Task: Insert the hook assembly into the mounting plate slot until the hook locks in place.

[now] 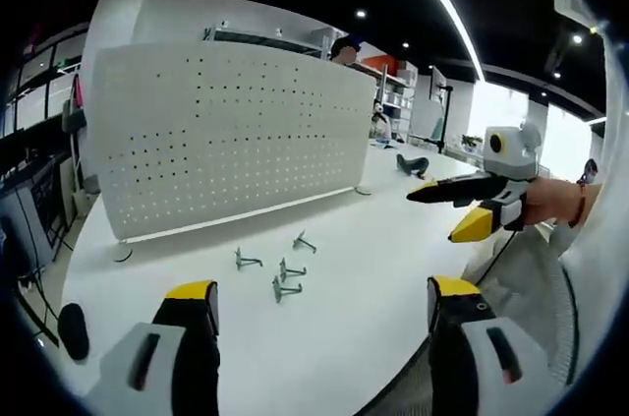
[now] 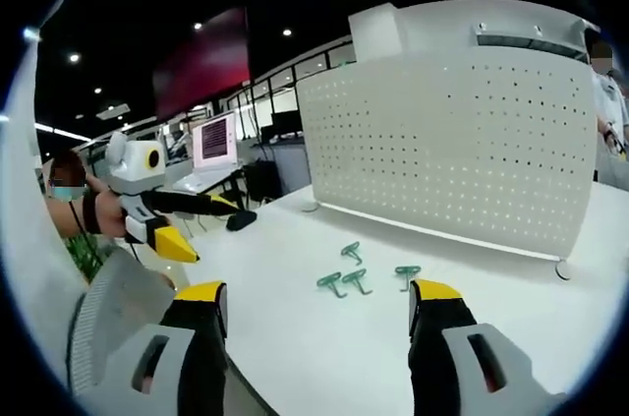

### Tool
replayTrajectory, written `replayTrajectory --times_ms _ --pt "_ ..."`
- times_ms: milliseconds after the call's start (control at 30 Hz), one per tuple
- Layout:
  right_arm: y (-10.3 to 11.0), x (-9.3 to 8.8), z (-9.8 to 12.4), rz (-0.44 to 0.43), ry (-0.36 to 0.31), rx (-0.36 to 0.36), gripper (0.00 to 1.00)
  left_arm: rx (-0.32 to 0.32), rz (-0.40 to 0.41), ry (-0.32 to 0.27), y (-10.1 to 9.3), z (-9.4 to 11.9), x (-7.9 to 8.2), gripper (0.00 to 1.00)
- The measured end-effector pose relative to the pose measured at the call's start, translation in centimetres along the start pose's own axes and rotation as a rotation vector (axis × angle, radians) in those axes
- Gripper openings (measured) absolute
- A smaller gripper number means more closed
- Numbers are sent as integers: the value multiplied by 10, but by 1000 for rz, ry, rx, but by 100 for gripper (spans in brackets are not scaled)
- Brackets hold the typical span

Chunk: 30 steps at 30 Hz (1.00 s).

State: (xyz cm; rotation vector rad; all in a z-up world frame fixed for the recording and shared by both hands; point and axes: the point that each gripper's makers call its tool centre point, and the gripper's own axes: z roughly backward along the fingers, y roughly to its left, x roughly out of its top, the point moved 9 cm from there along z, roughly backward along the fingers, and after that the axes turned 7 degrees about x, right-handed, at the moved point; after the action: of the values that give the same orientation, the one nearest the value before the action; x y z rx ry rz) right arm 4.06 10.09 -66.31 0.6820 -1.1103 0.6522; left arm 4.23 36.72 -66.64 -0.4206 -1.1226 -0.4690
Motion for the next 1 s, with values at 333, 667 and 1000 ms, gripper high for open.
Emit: replayTrajectory --times_ms 333,667,1000 --pt "1 3 2 10 -4 -14 76 9 12 28 5 -8 -4 78" --pt "5 -5 4 -8 8 -27 76 -3 -16 112 -1 -24 -11 69" --pt "0 -8 6 -12 13 -39 76 -39 -4 159 -8 -43 -17 62"
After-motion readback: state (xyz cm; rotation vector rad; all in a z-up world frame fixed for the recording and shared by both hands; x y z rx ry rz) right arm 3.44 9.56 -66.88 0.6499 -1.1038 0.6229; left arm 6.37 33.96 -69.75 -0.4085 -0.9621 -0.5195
